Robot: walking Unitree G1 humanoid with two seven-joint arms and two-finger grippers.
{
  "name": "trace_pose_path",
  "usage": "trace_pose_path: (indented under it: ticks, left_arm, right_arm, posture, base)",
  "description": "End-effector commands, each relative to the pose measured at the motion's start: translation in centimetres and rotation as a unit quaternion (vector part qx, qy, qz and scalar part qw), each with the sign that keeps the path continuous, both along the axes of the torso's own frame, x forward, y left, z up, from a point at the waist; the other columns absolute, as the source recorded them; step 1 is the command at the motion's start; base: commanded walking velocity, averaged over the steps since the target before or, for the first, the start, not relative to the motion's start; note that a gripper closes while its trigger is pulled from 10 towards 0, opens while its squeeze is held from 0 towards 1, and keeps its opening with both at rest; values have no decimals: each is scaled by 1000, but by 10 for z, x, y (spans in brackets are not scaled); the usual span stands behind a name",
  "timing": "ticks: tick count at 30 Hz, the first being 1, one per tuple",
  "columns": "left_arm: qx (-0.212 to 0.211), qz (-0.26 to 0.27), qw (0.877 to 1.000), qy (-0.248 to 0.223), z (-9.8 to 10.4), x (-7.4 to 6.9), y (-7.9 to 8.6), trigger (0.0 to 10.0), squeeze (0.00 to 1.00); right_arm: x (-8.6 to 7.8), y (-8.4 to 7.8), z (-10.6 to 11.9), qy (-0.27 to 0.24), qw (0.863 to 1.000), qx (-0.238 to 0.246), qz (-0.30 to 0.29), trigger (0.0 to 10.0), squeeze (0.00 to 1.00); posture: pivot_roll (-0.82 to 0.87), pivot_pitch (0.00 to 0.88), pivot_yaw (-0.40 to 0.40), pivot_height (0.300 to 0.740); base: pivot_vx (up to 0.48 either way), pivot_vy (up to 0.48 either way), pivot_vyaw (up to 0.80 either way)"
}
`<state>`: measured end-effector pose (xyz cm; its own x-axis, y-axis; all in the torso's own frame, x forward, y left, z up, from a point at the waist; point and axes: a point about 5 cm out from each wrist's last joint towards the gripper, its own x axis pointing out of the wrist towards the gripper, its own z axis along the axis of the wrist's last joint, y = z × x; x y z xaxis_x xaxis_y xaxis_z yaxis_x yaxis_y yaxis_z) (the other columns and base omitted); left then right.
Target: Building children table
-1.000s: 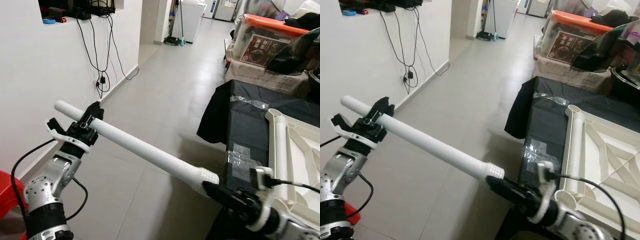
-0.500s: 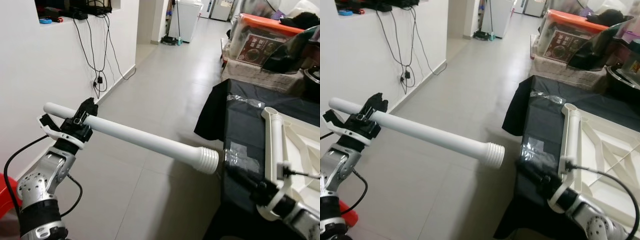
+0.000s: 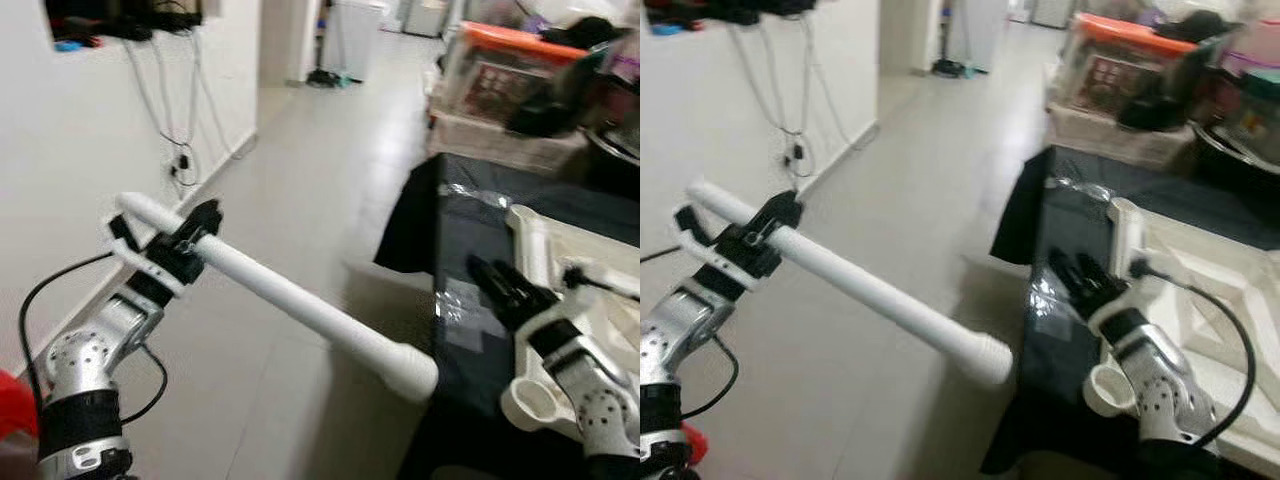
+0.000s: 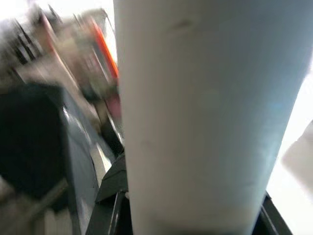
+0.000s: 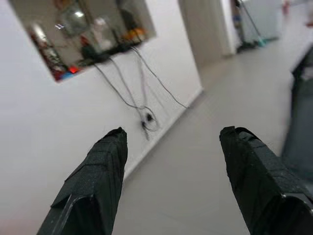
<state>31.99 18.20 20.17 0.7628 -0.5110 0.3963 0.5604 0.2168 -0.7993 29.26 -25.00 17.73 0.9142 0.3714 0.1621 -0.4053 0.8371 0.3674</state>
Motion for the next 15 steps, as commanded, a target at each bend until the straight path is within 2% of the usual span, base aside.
trace_pose_path:
  ticks: [1,3,4,9,13,15]
  left_arm:
    - [18,-15,1000,-11,4,0,-5,10000,0]
    - [50,-38,997,-32,10,2,-13,10000,0]
    - [57,-42,997,-36,11,2,-14,10000,0]
    - [64,-46,996,-43,15,4,-16,10000,0]
    - [94,-58,990,-84,35,13,-17,10000,0]
    - [99,-60,989,-92,39,15,-16,10000,0]
  right_arm:
    - [-1,6,2,-1,1000,2,24,10000,0]
    - [-5,33,6,-5,993,-14,114,10000,0]
    - [-6,37,6,-6,991,-17,130,10000,0]
    - [-6,43,6,-5,990,-24,141,10000,0]
    - [-10,59,4,12,979,-49,199,10000,0]
    - [-12,62,4,17,976,-55,210,10000,0]
  posture:
    - [99,0,-120,740]
    - [101,0,-117,740]
    - [101,0,-117,740]
    - [100,0,-117,740]
    - [104,0,-116,740]
    - [102,0,-114,740]
  base:
    - [0,0,-769]
    - [0,0,-769]
    - [0,0,-769]
    - [0,0,-766]
    - [0,0,-763]
    - [0,0,-763]
